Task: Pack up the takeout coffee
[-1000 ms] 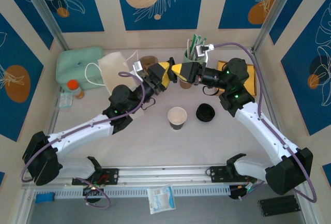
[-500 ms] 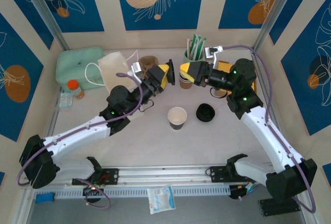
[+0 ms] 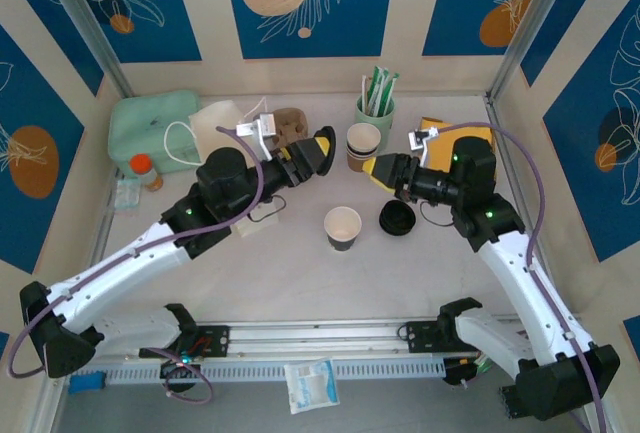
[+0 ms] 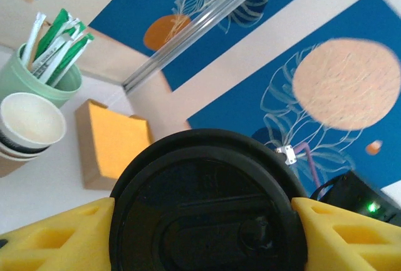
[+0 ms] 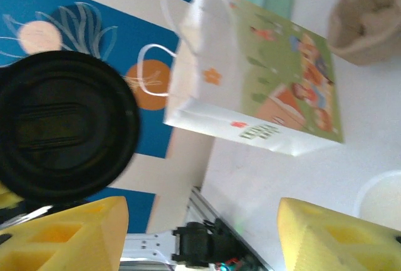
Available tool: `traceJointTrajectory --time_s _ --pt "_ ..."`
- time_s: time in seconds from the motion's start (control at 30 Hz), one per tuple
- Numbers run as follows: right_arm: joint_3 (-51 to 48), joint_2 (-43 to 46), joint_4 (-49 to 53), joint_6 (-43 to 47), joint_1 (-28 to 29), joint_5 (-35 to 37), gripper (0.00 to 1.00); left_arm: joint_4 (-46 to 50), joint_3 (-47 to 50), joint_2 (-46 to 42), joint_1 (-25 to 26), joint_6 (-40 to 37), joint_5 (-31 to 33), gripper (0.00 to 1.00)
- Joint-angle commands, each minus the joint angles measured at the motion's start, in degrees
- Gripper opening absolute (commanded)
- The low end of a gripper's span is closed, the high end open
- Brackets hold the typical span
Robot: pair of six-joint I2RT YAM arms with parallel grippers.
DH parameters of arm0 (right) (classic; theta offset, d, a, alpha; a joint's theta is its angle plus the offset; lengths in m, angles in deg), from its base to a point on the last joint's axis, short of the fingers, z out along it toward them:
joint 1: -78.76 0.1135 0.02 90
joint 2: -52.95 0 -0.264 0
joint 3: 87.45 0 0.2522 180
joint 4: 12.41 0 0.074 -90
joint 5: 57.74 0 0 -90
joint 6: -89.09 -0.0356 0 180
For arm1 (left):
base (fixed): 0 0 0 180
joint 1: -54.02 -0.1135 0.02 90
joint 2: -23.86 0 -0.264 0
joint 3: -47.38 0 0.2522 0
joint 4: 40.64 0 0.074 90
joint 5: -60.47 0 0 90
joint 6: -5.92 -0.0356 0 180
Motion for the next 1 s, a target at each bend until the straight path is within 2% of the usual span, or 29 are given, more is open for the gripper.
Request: traceJointTrajectory --time_s 0.0,0.2,0.43,0.8,0.97 --pt "-1.3 1.9 9.8 6.3 0.0 3.4 0.65 10.3 -4.1 2.3 1.9 -9.3 1.6 0.65" --pt "-3.8 3.7 17.7 11.4 1.4 9.6 0.66 19.7 -8.7 7.5 6.1 -17.6 6.8 0.65" --pt "-7.6 6.0 22.3 13.8 1.6 15.1 0.67 27.2 -11.8 13.6 10.7 -24.1 14.2 0.67" --pt "-12.6 6.0 21.8 15.2 1.8 18.5 0.67 32.5 -12.5 22.4 14.5 -28.3 20.6 0.68" --pt "-13.6 5.2 20.8 15.4 1.7 18.9 0.67 33.1 -13.0 25.8 15.1 -29.0 21.4 0.69"
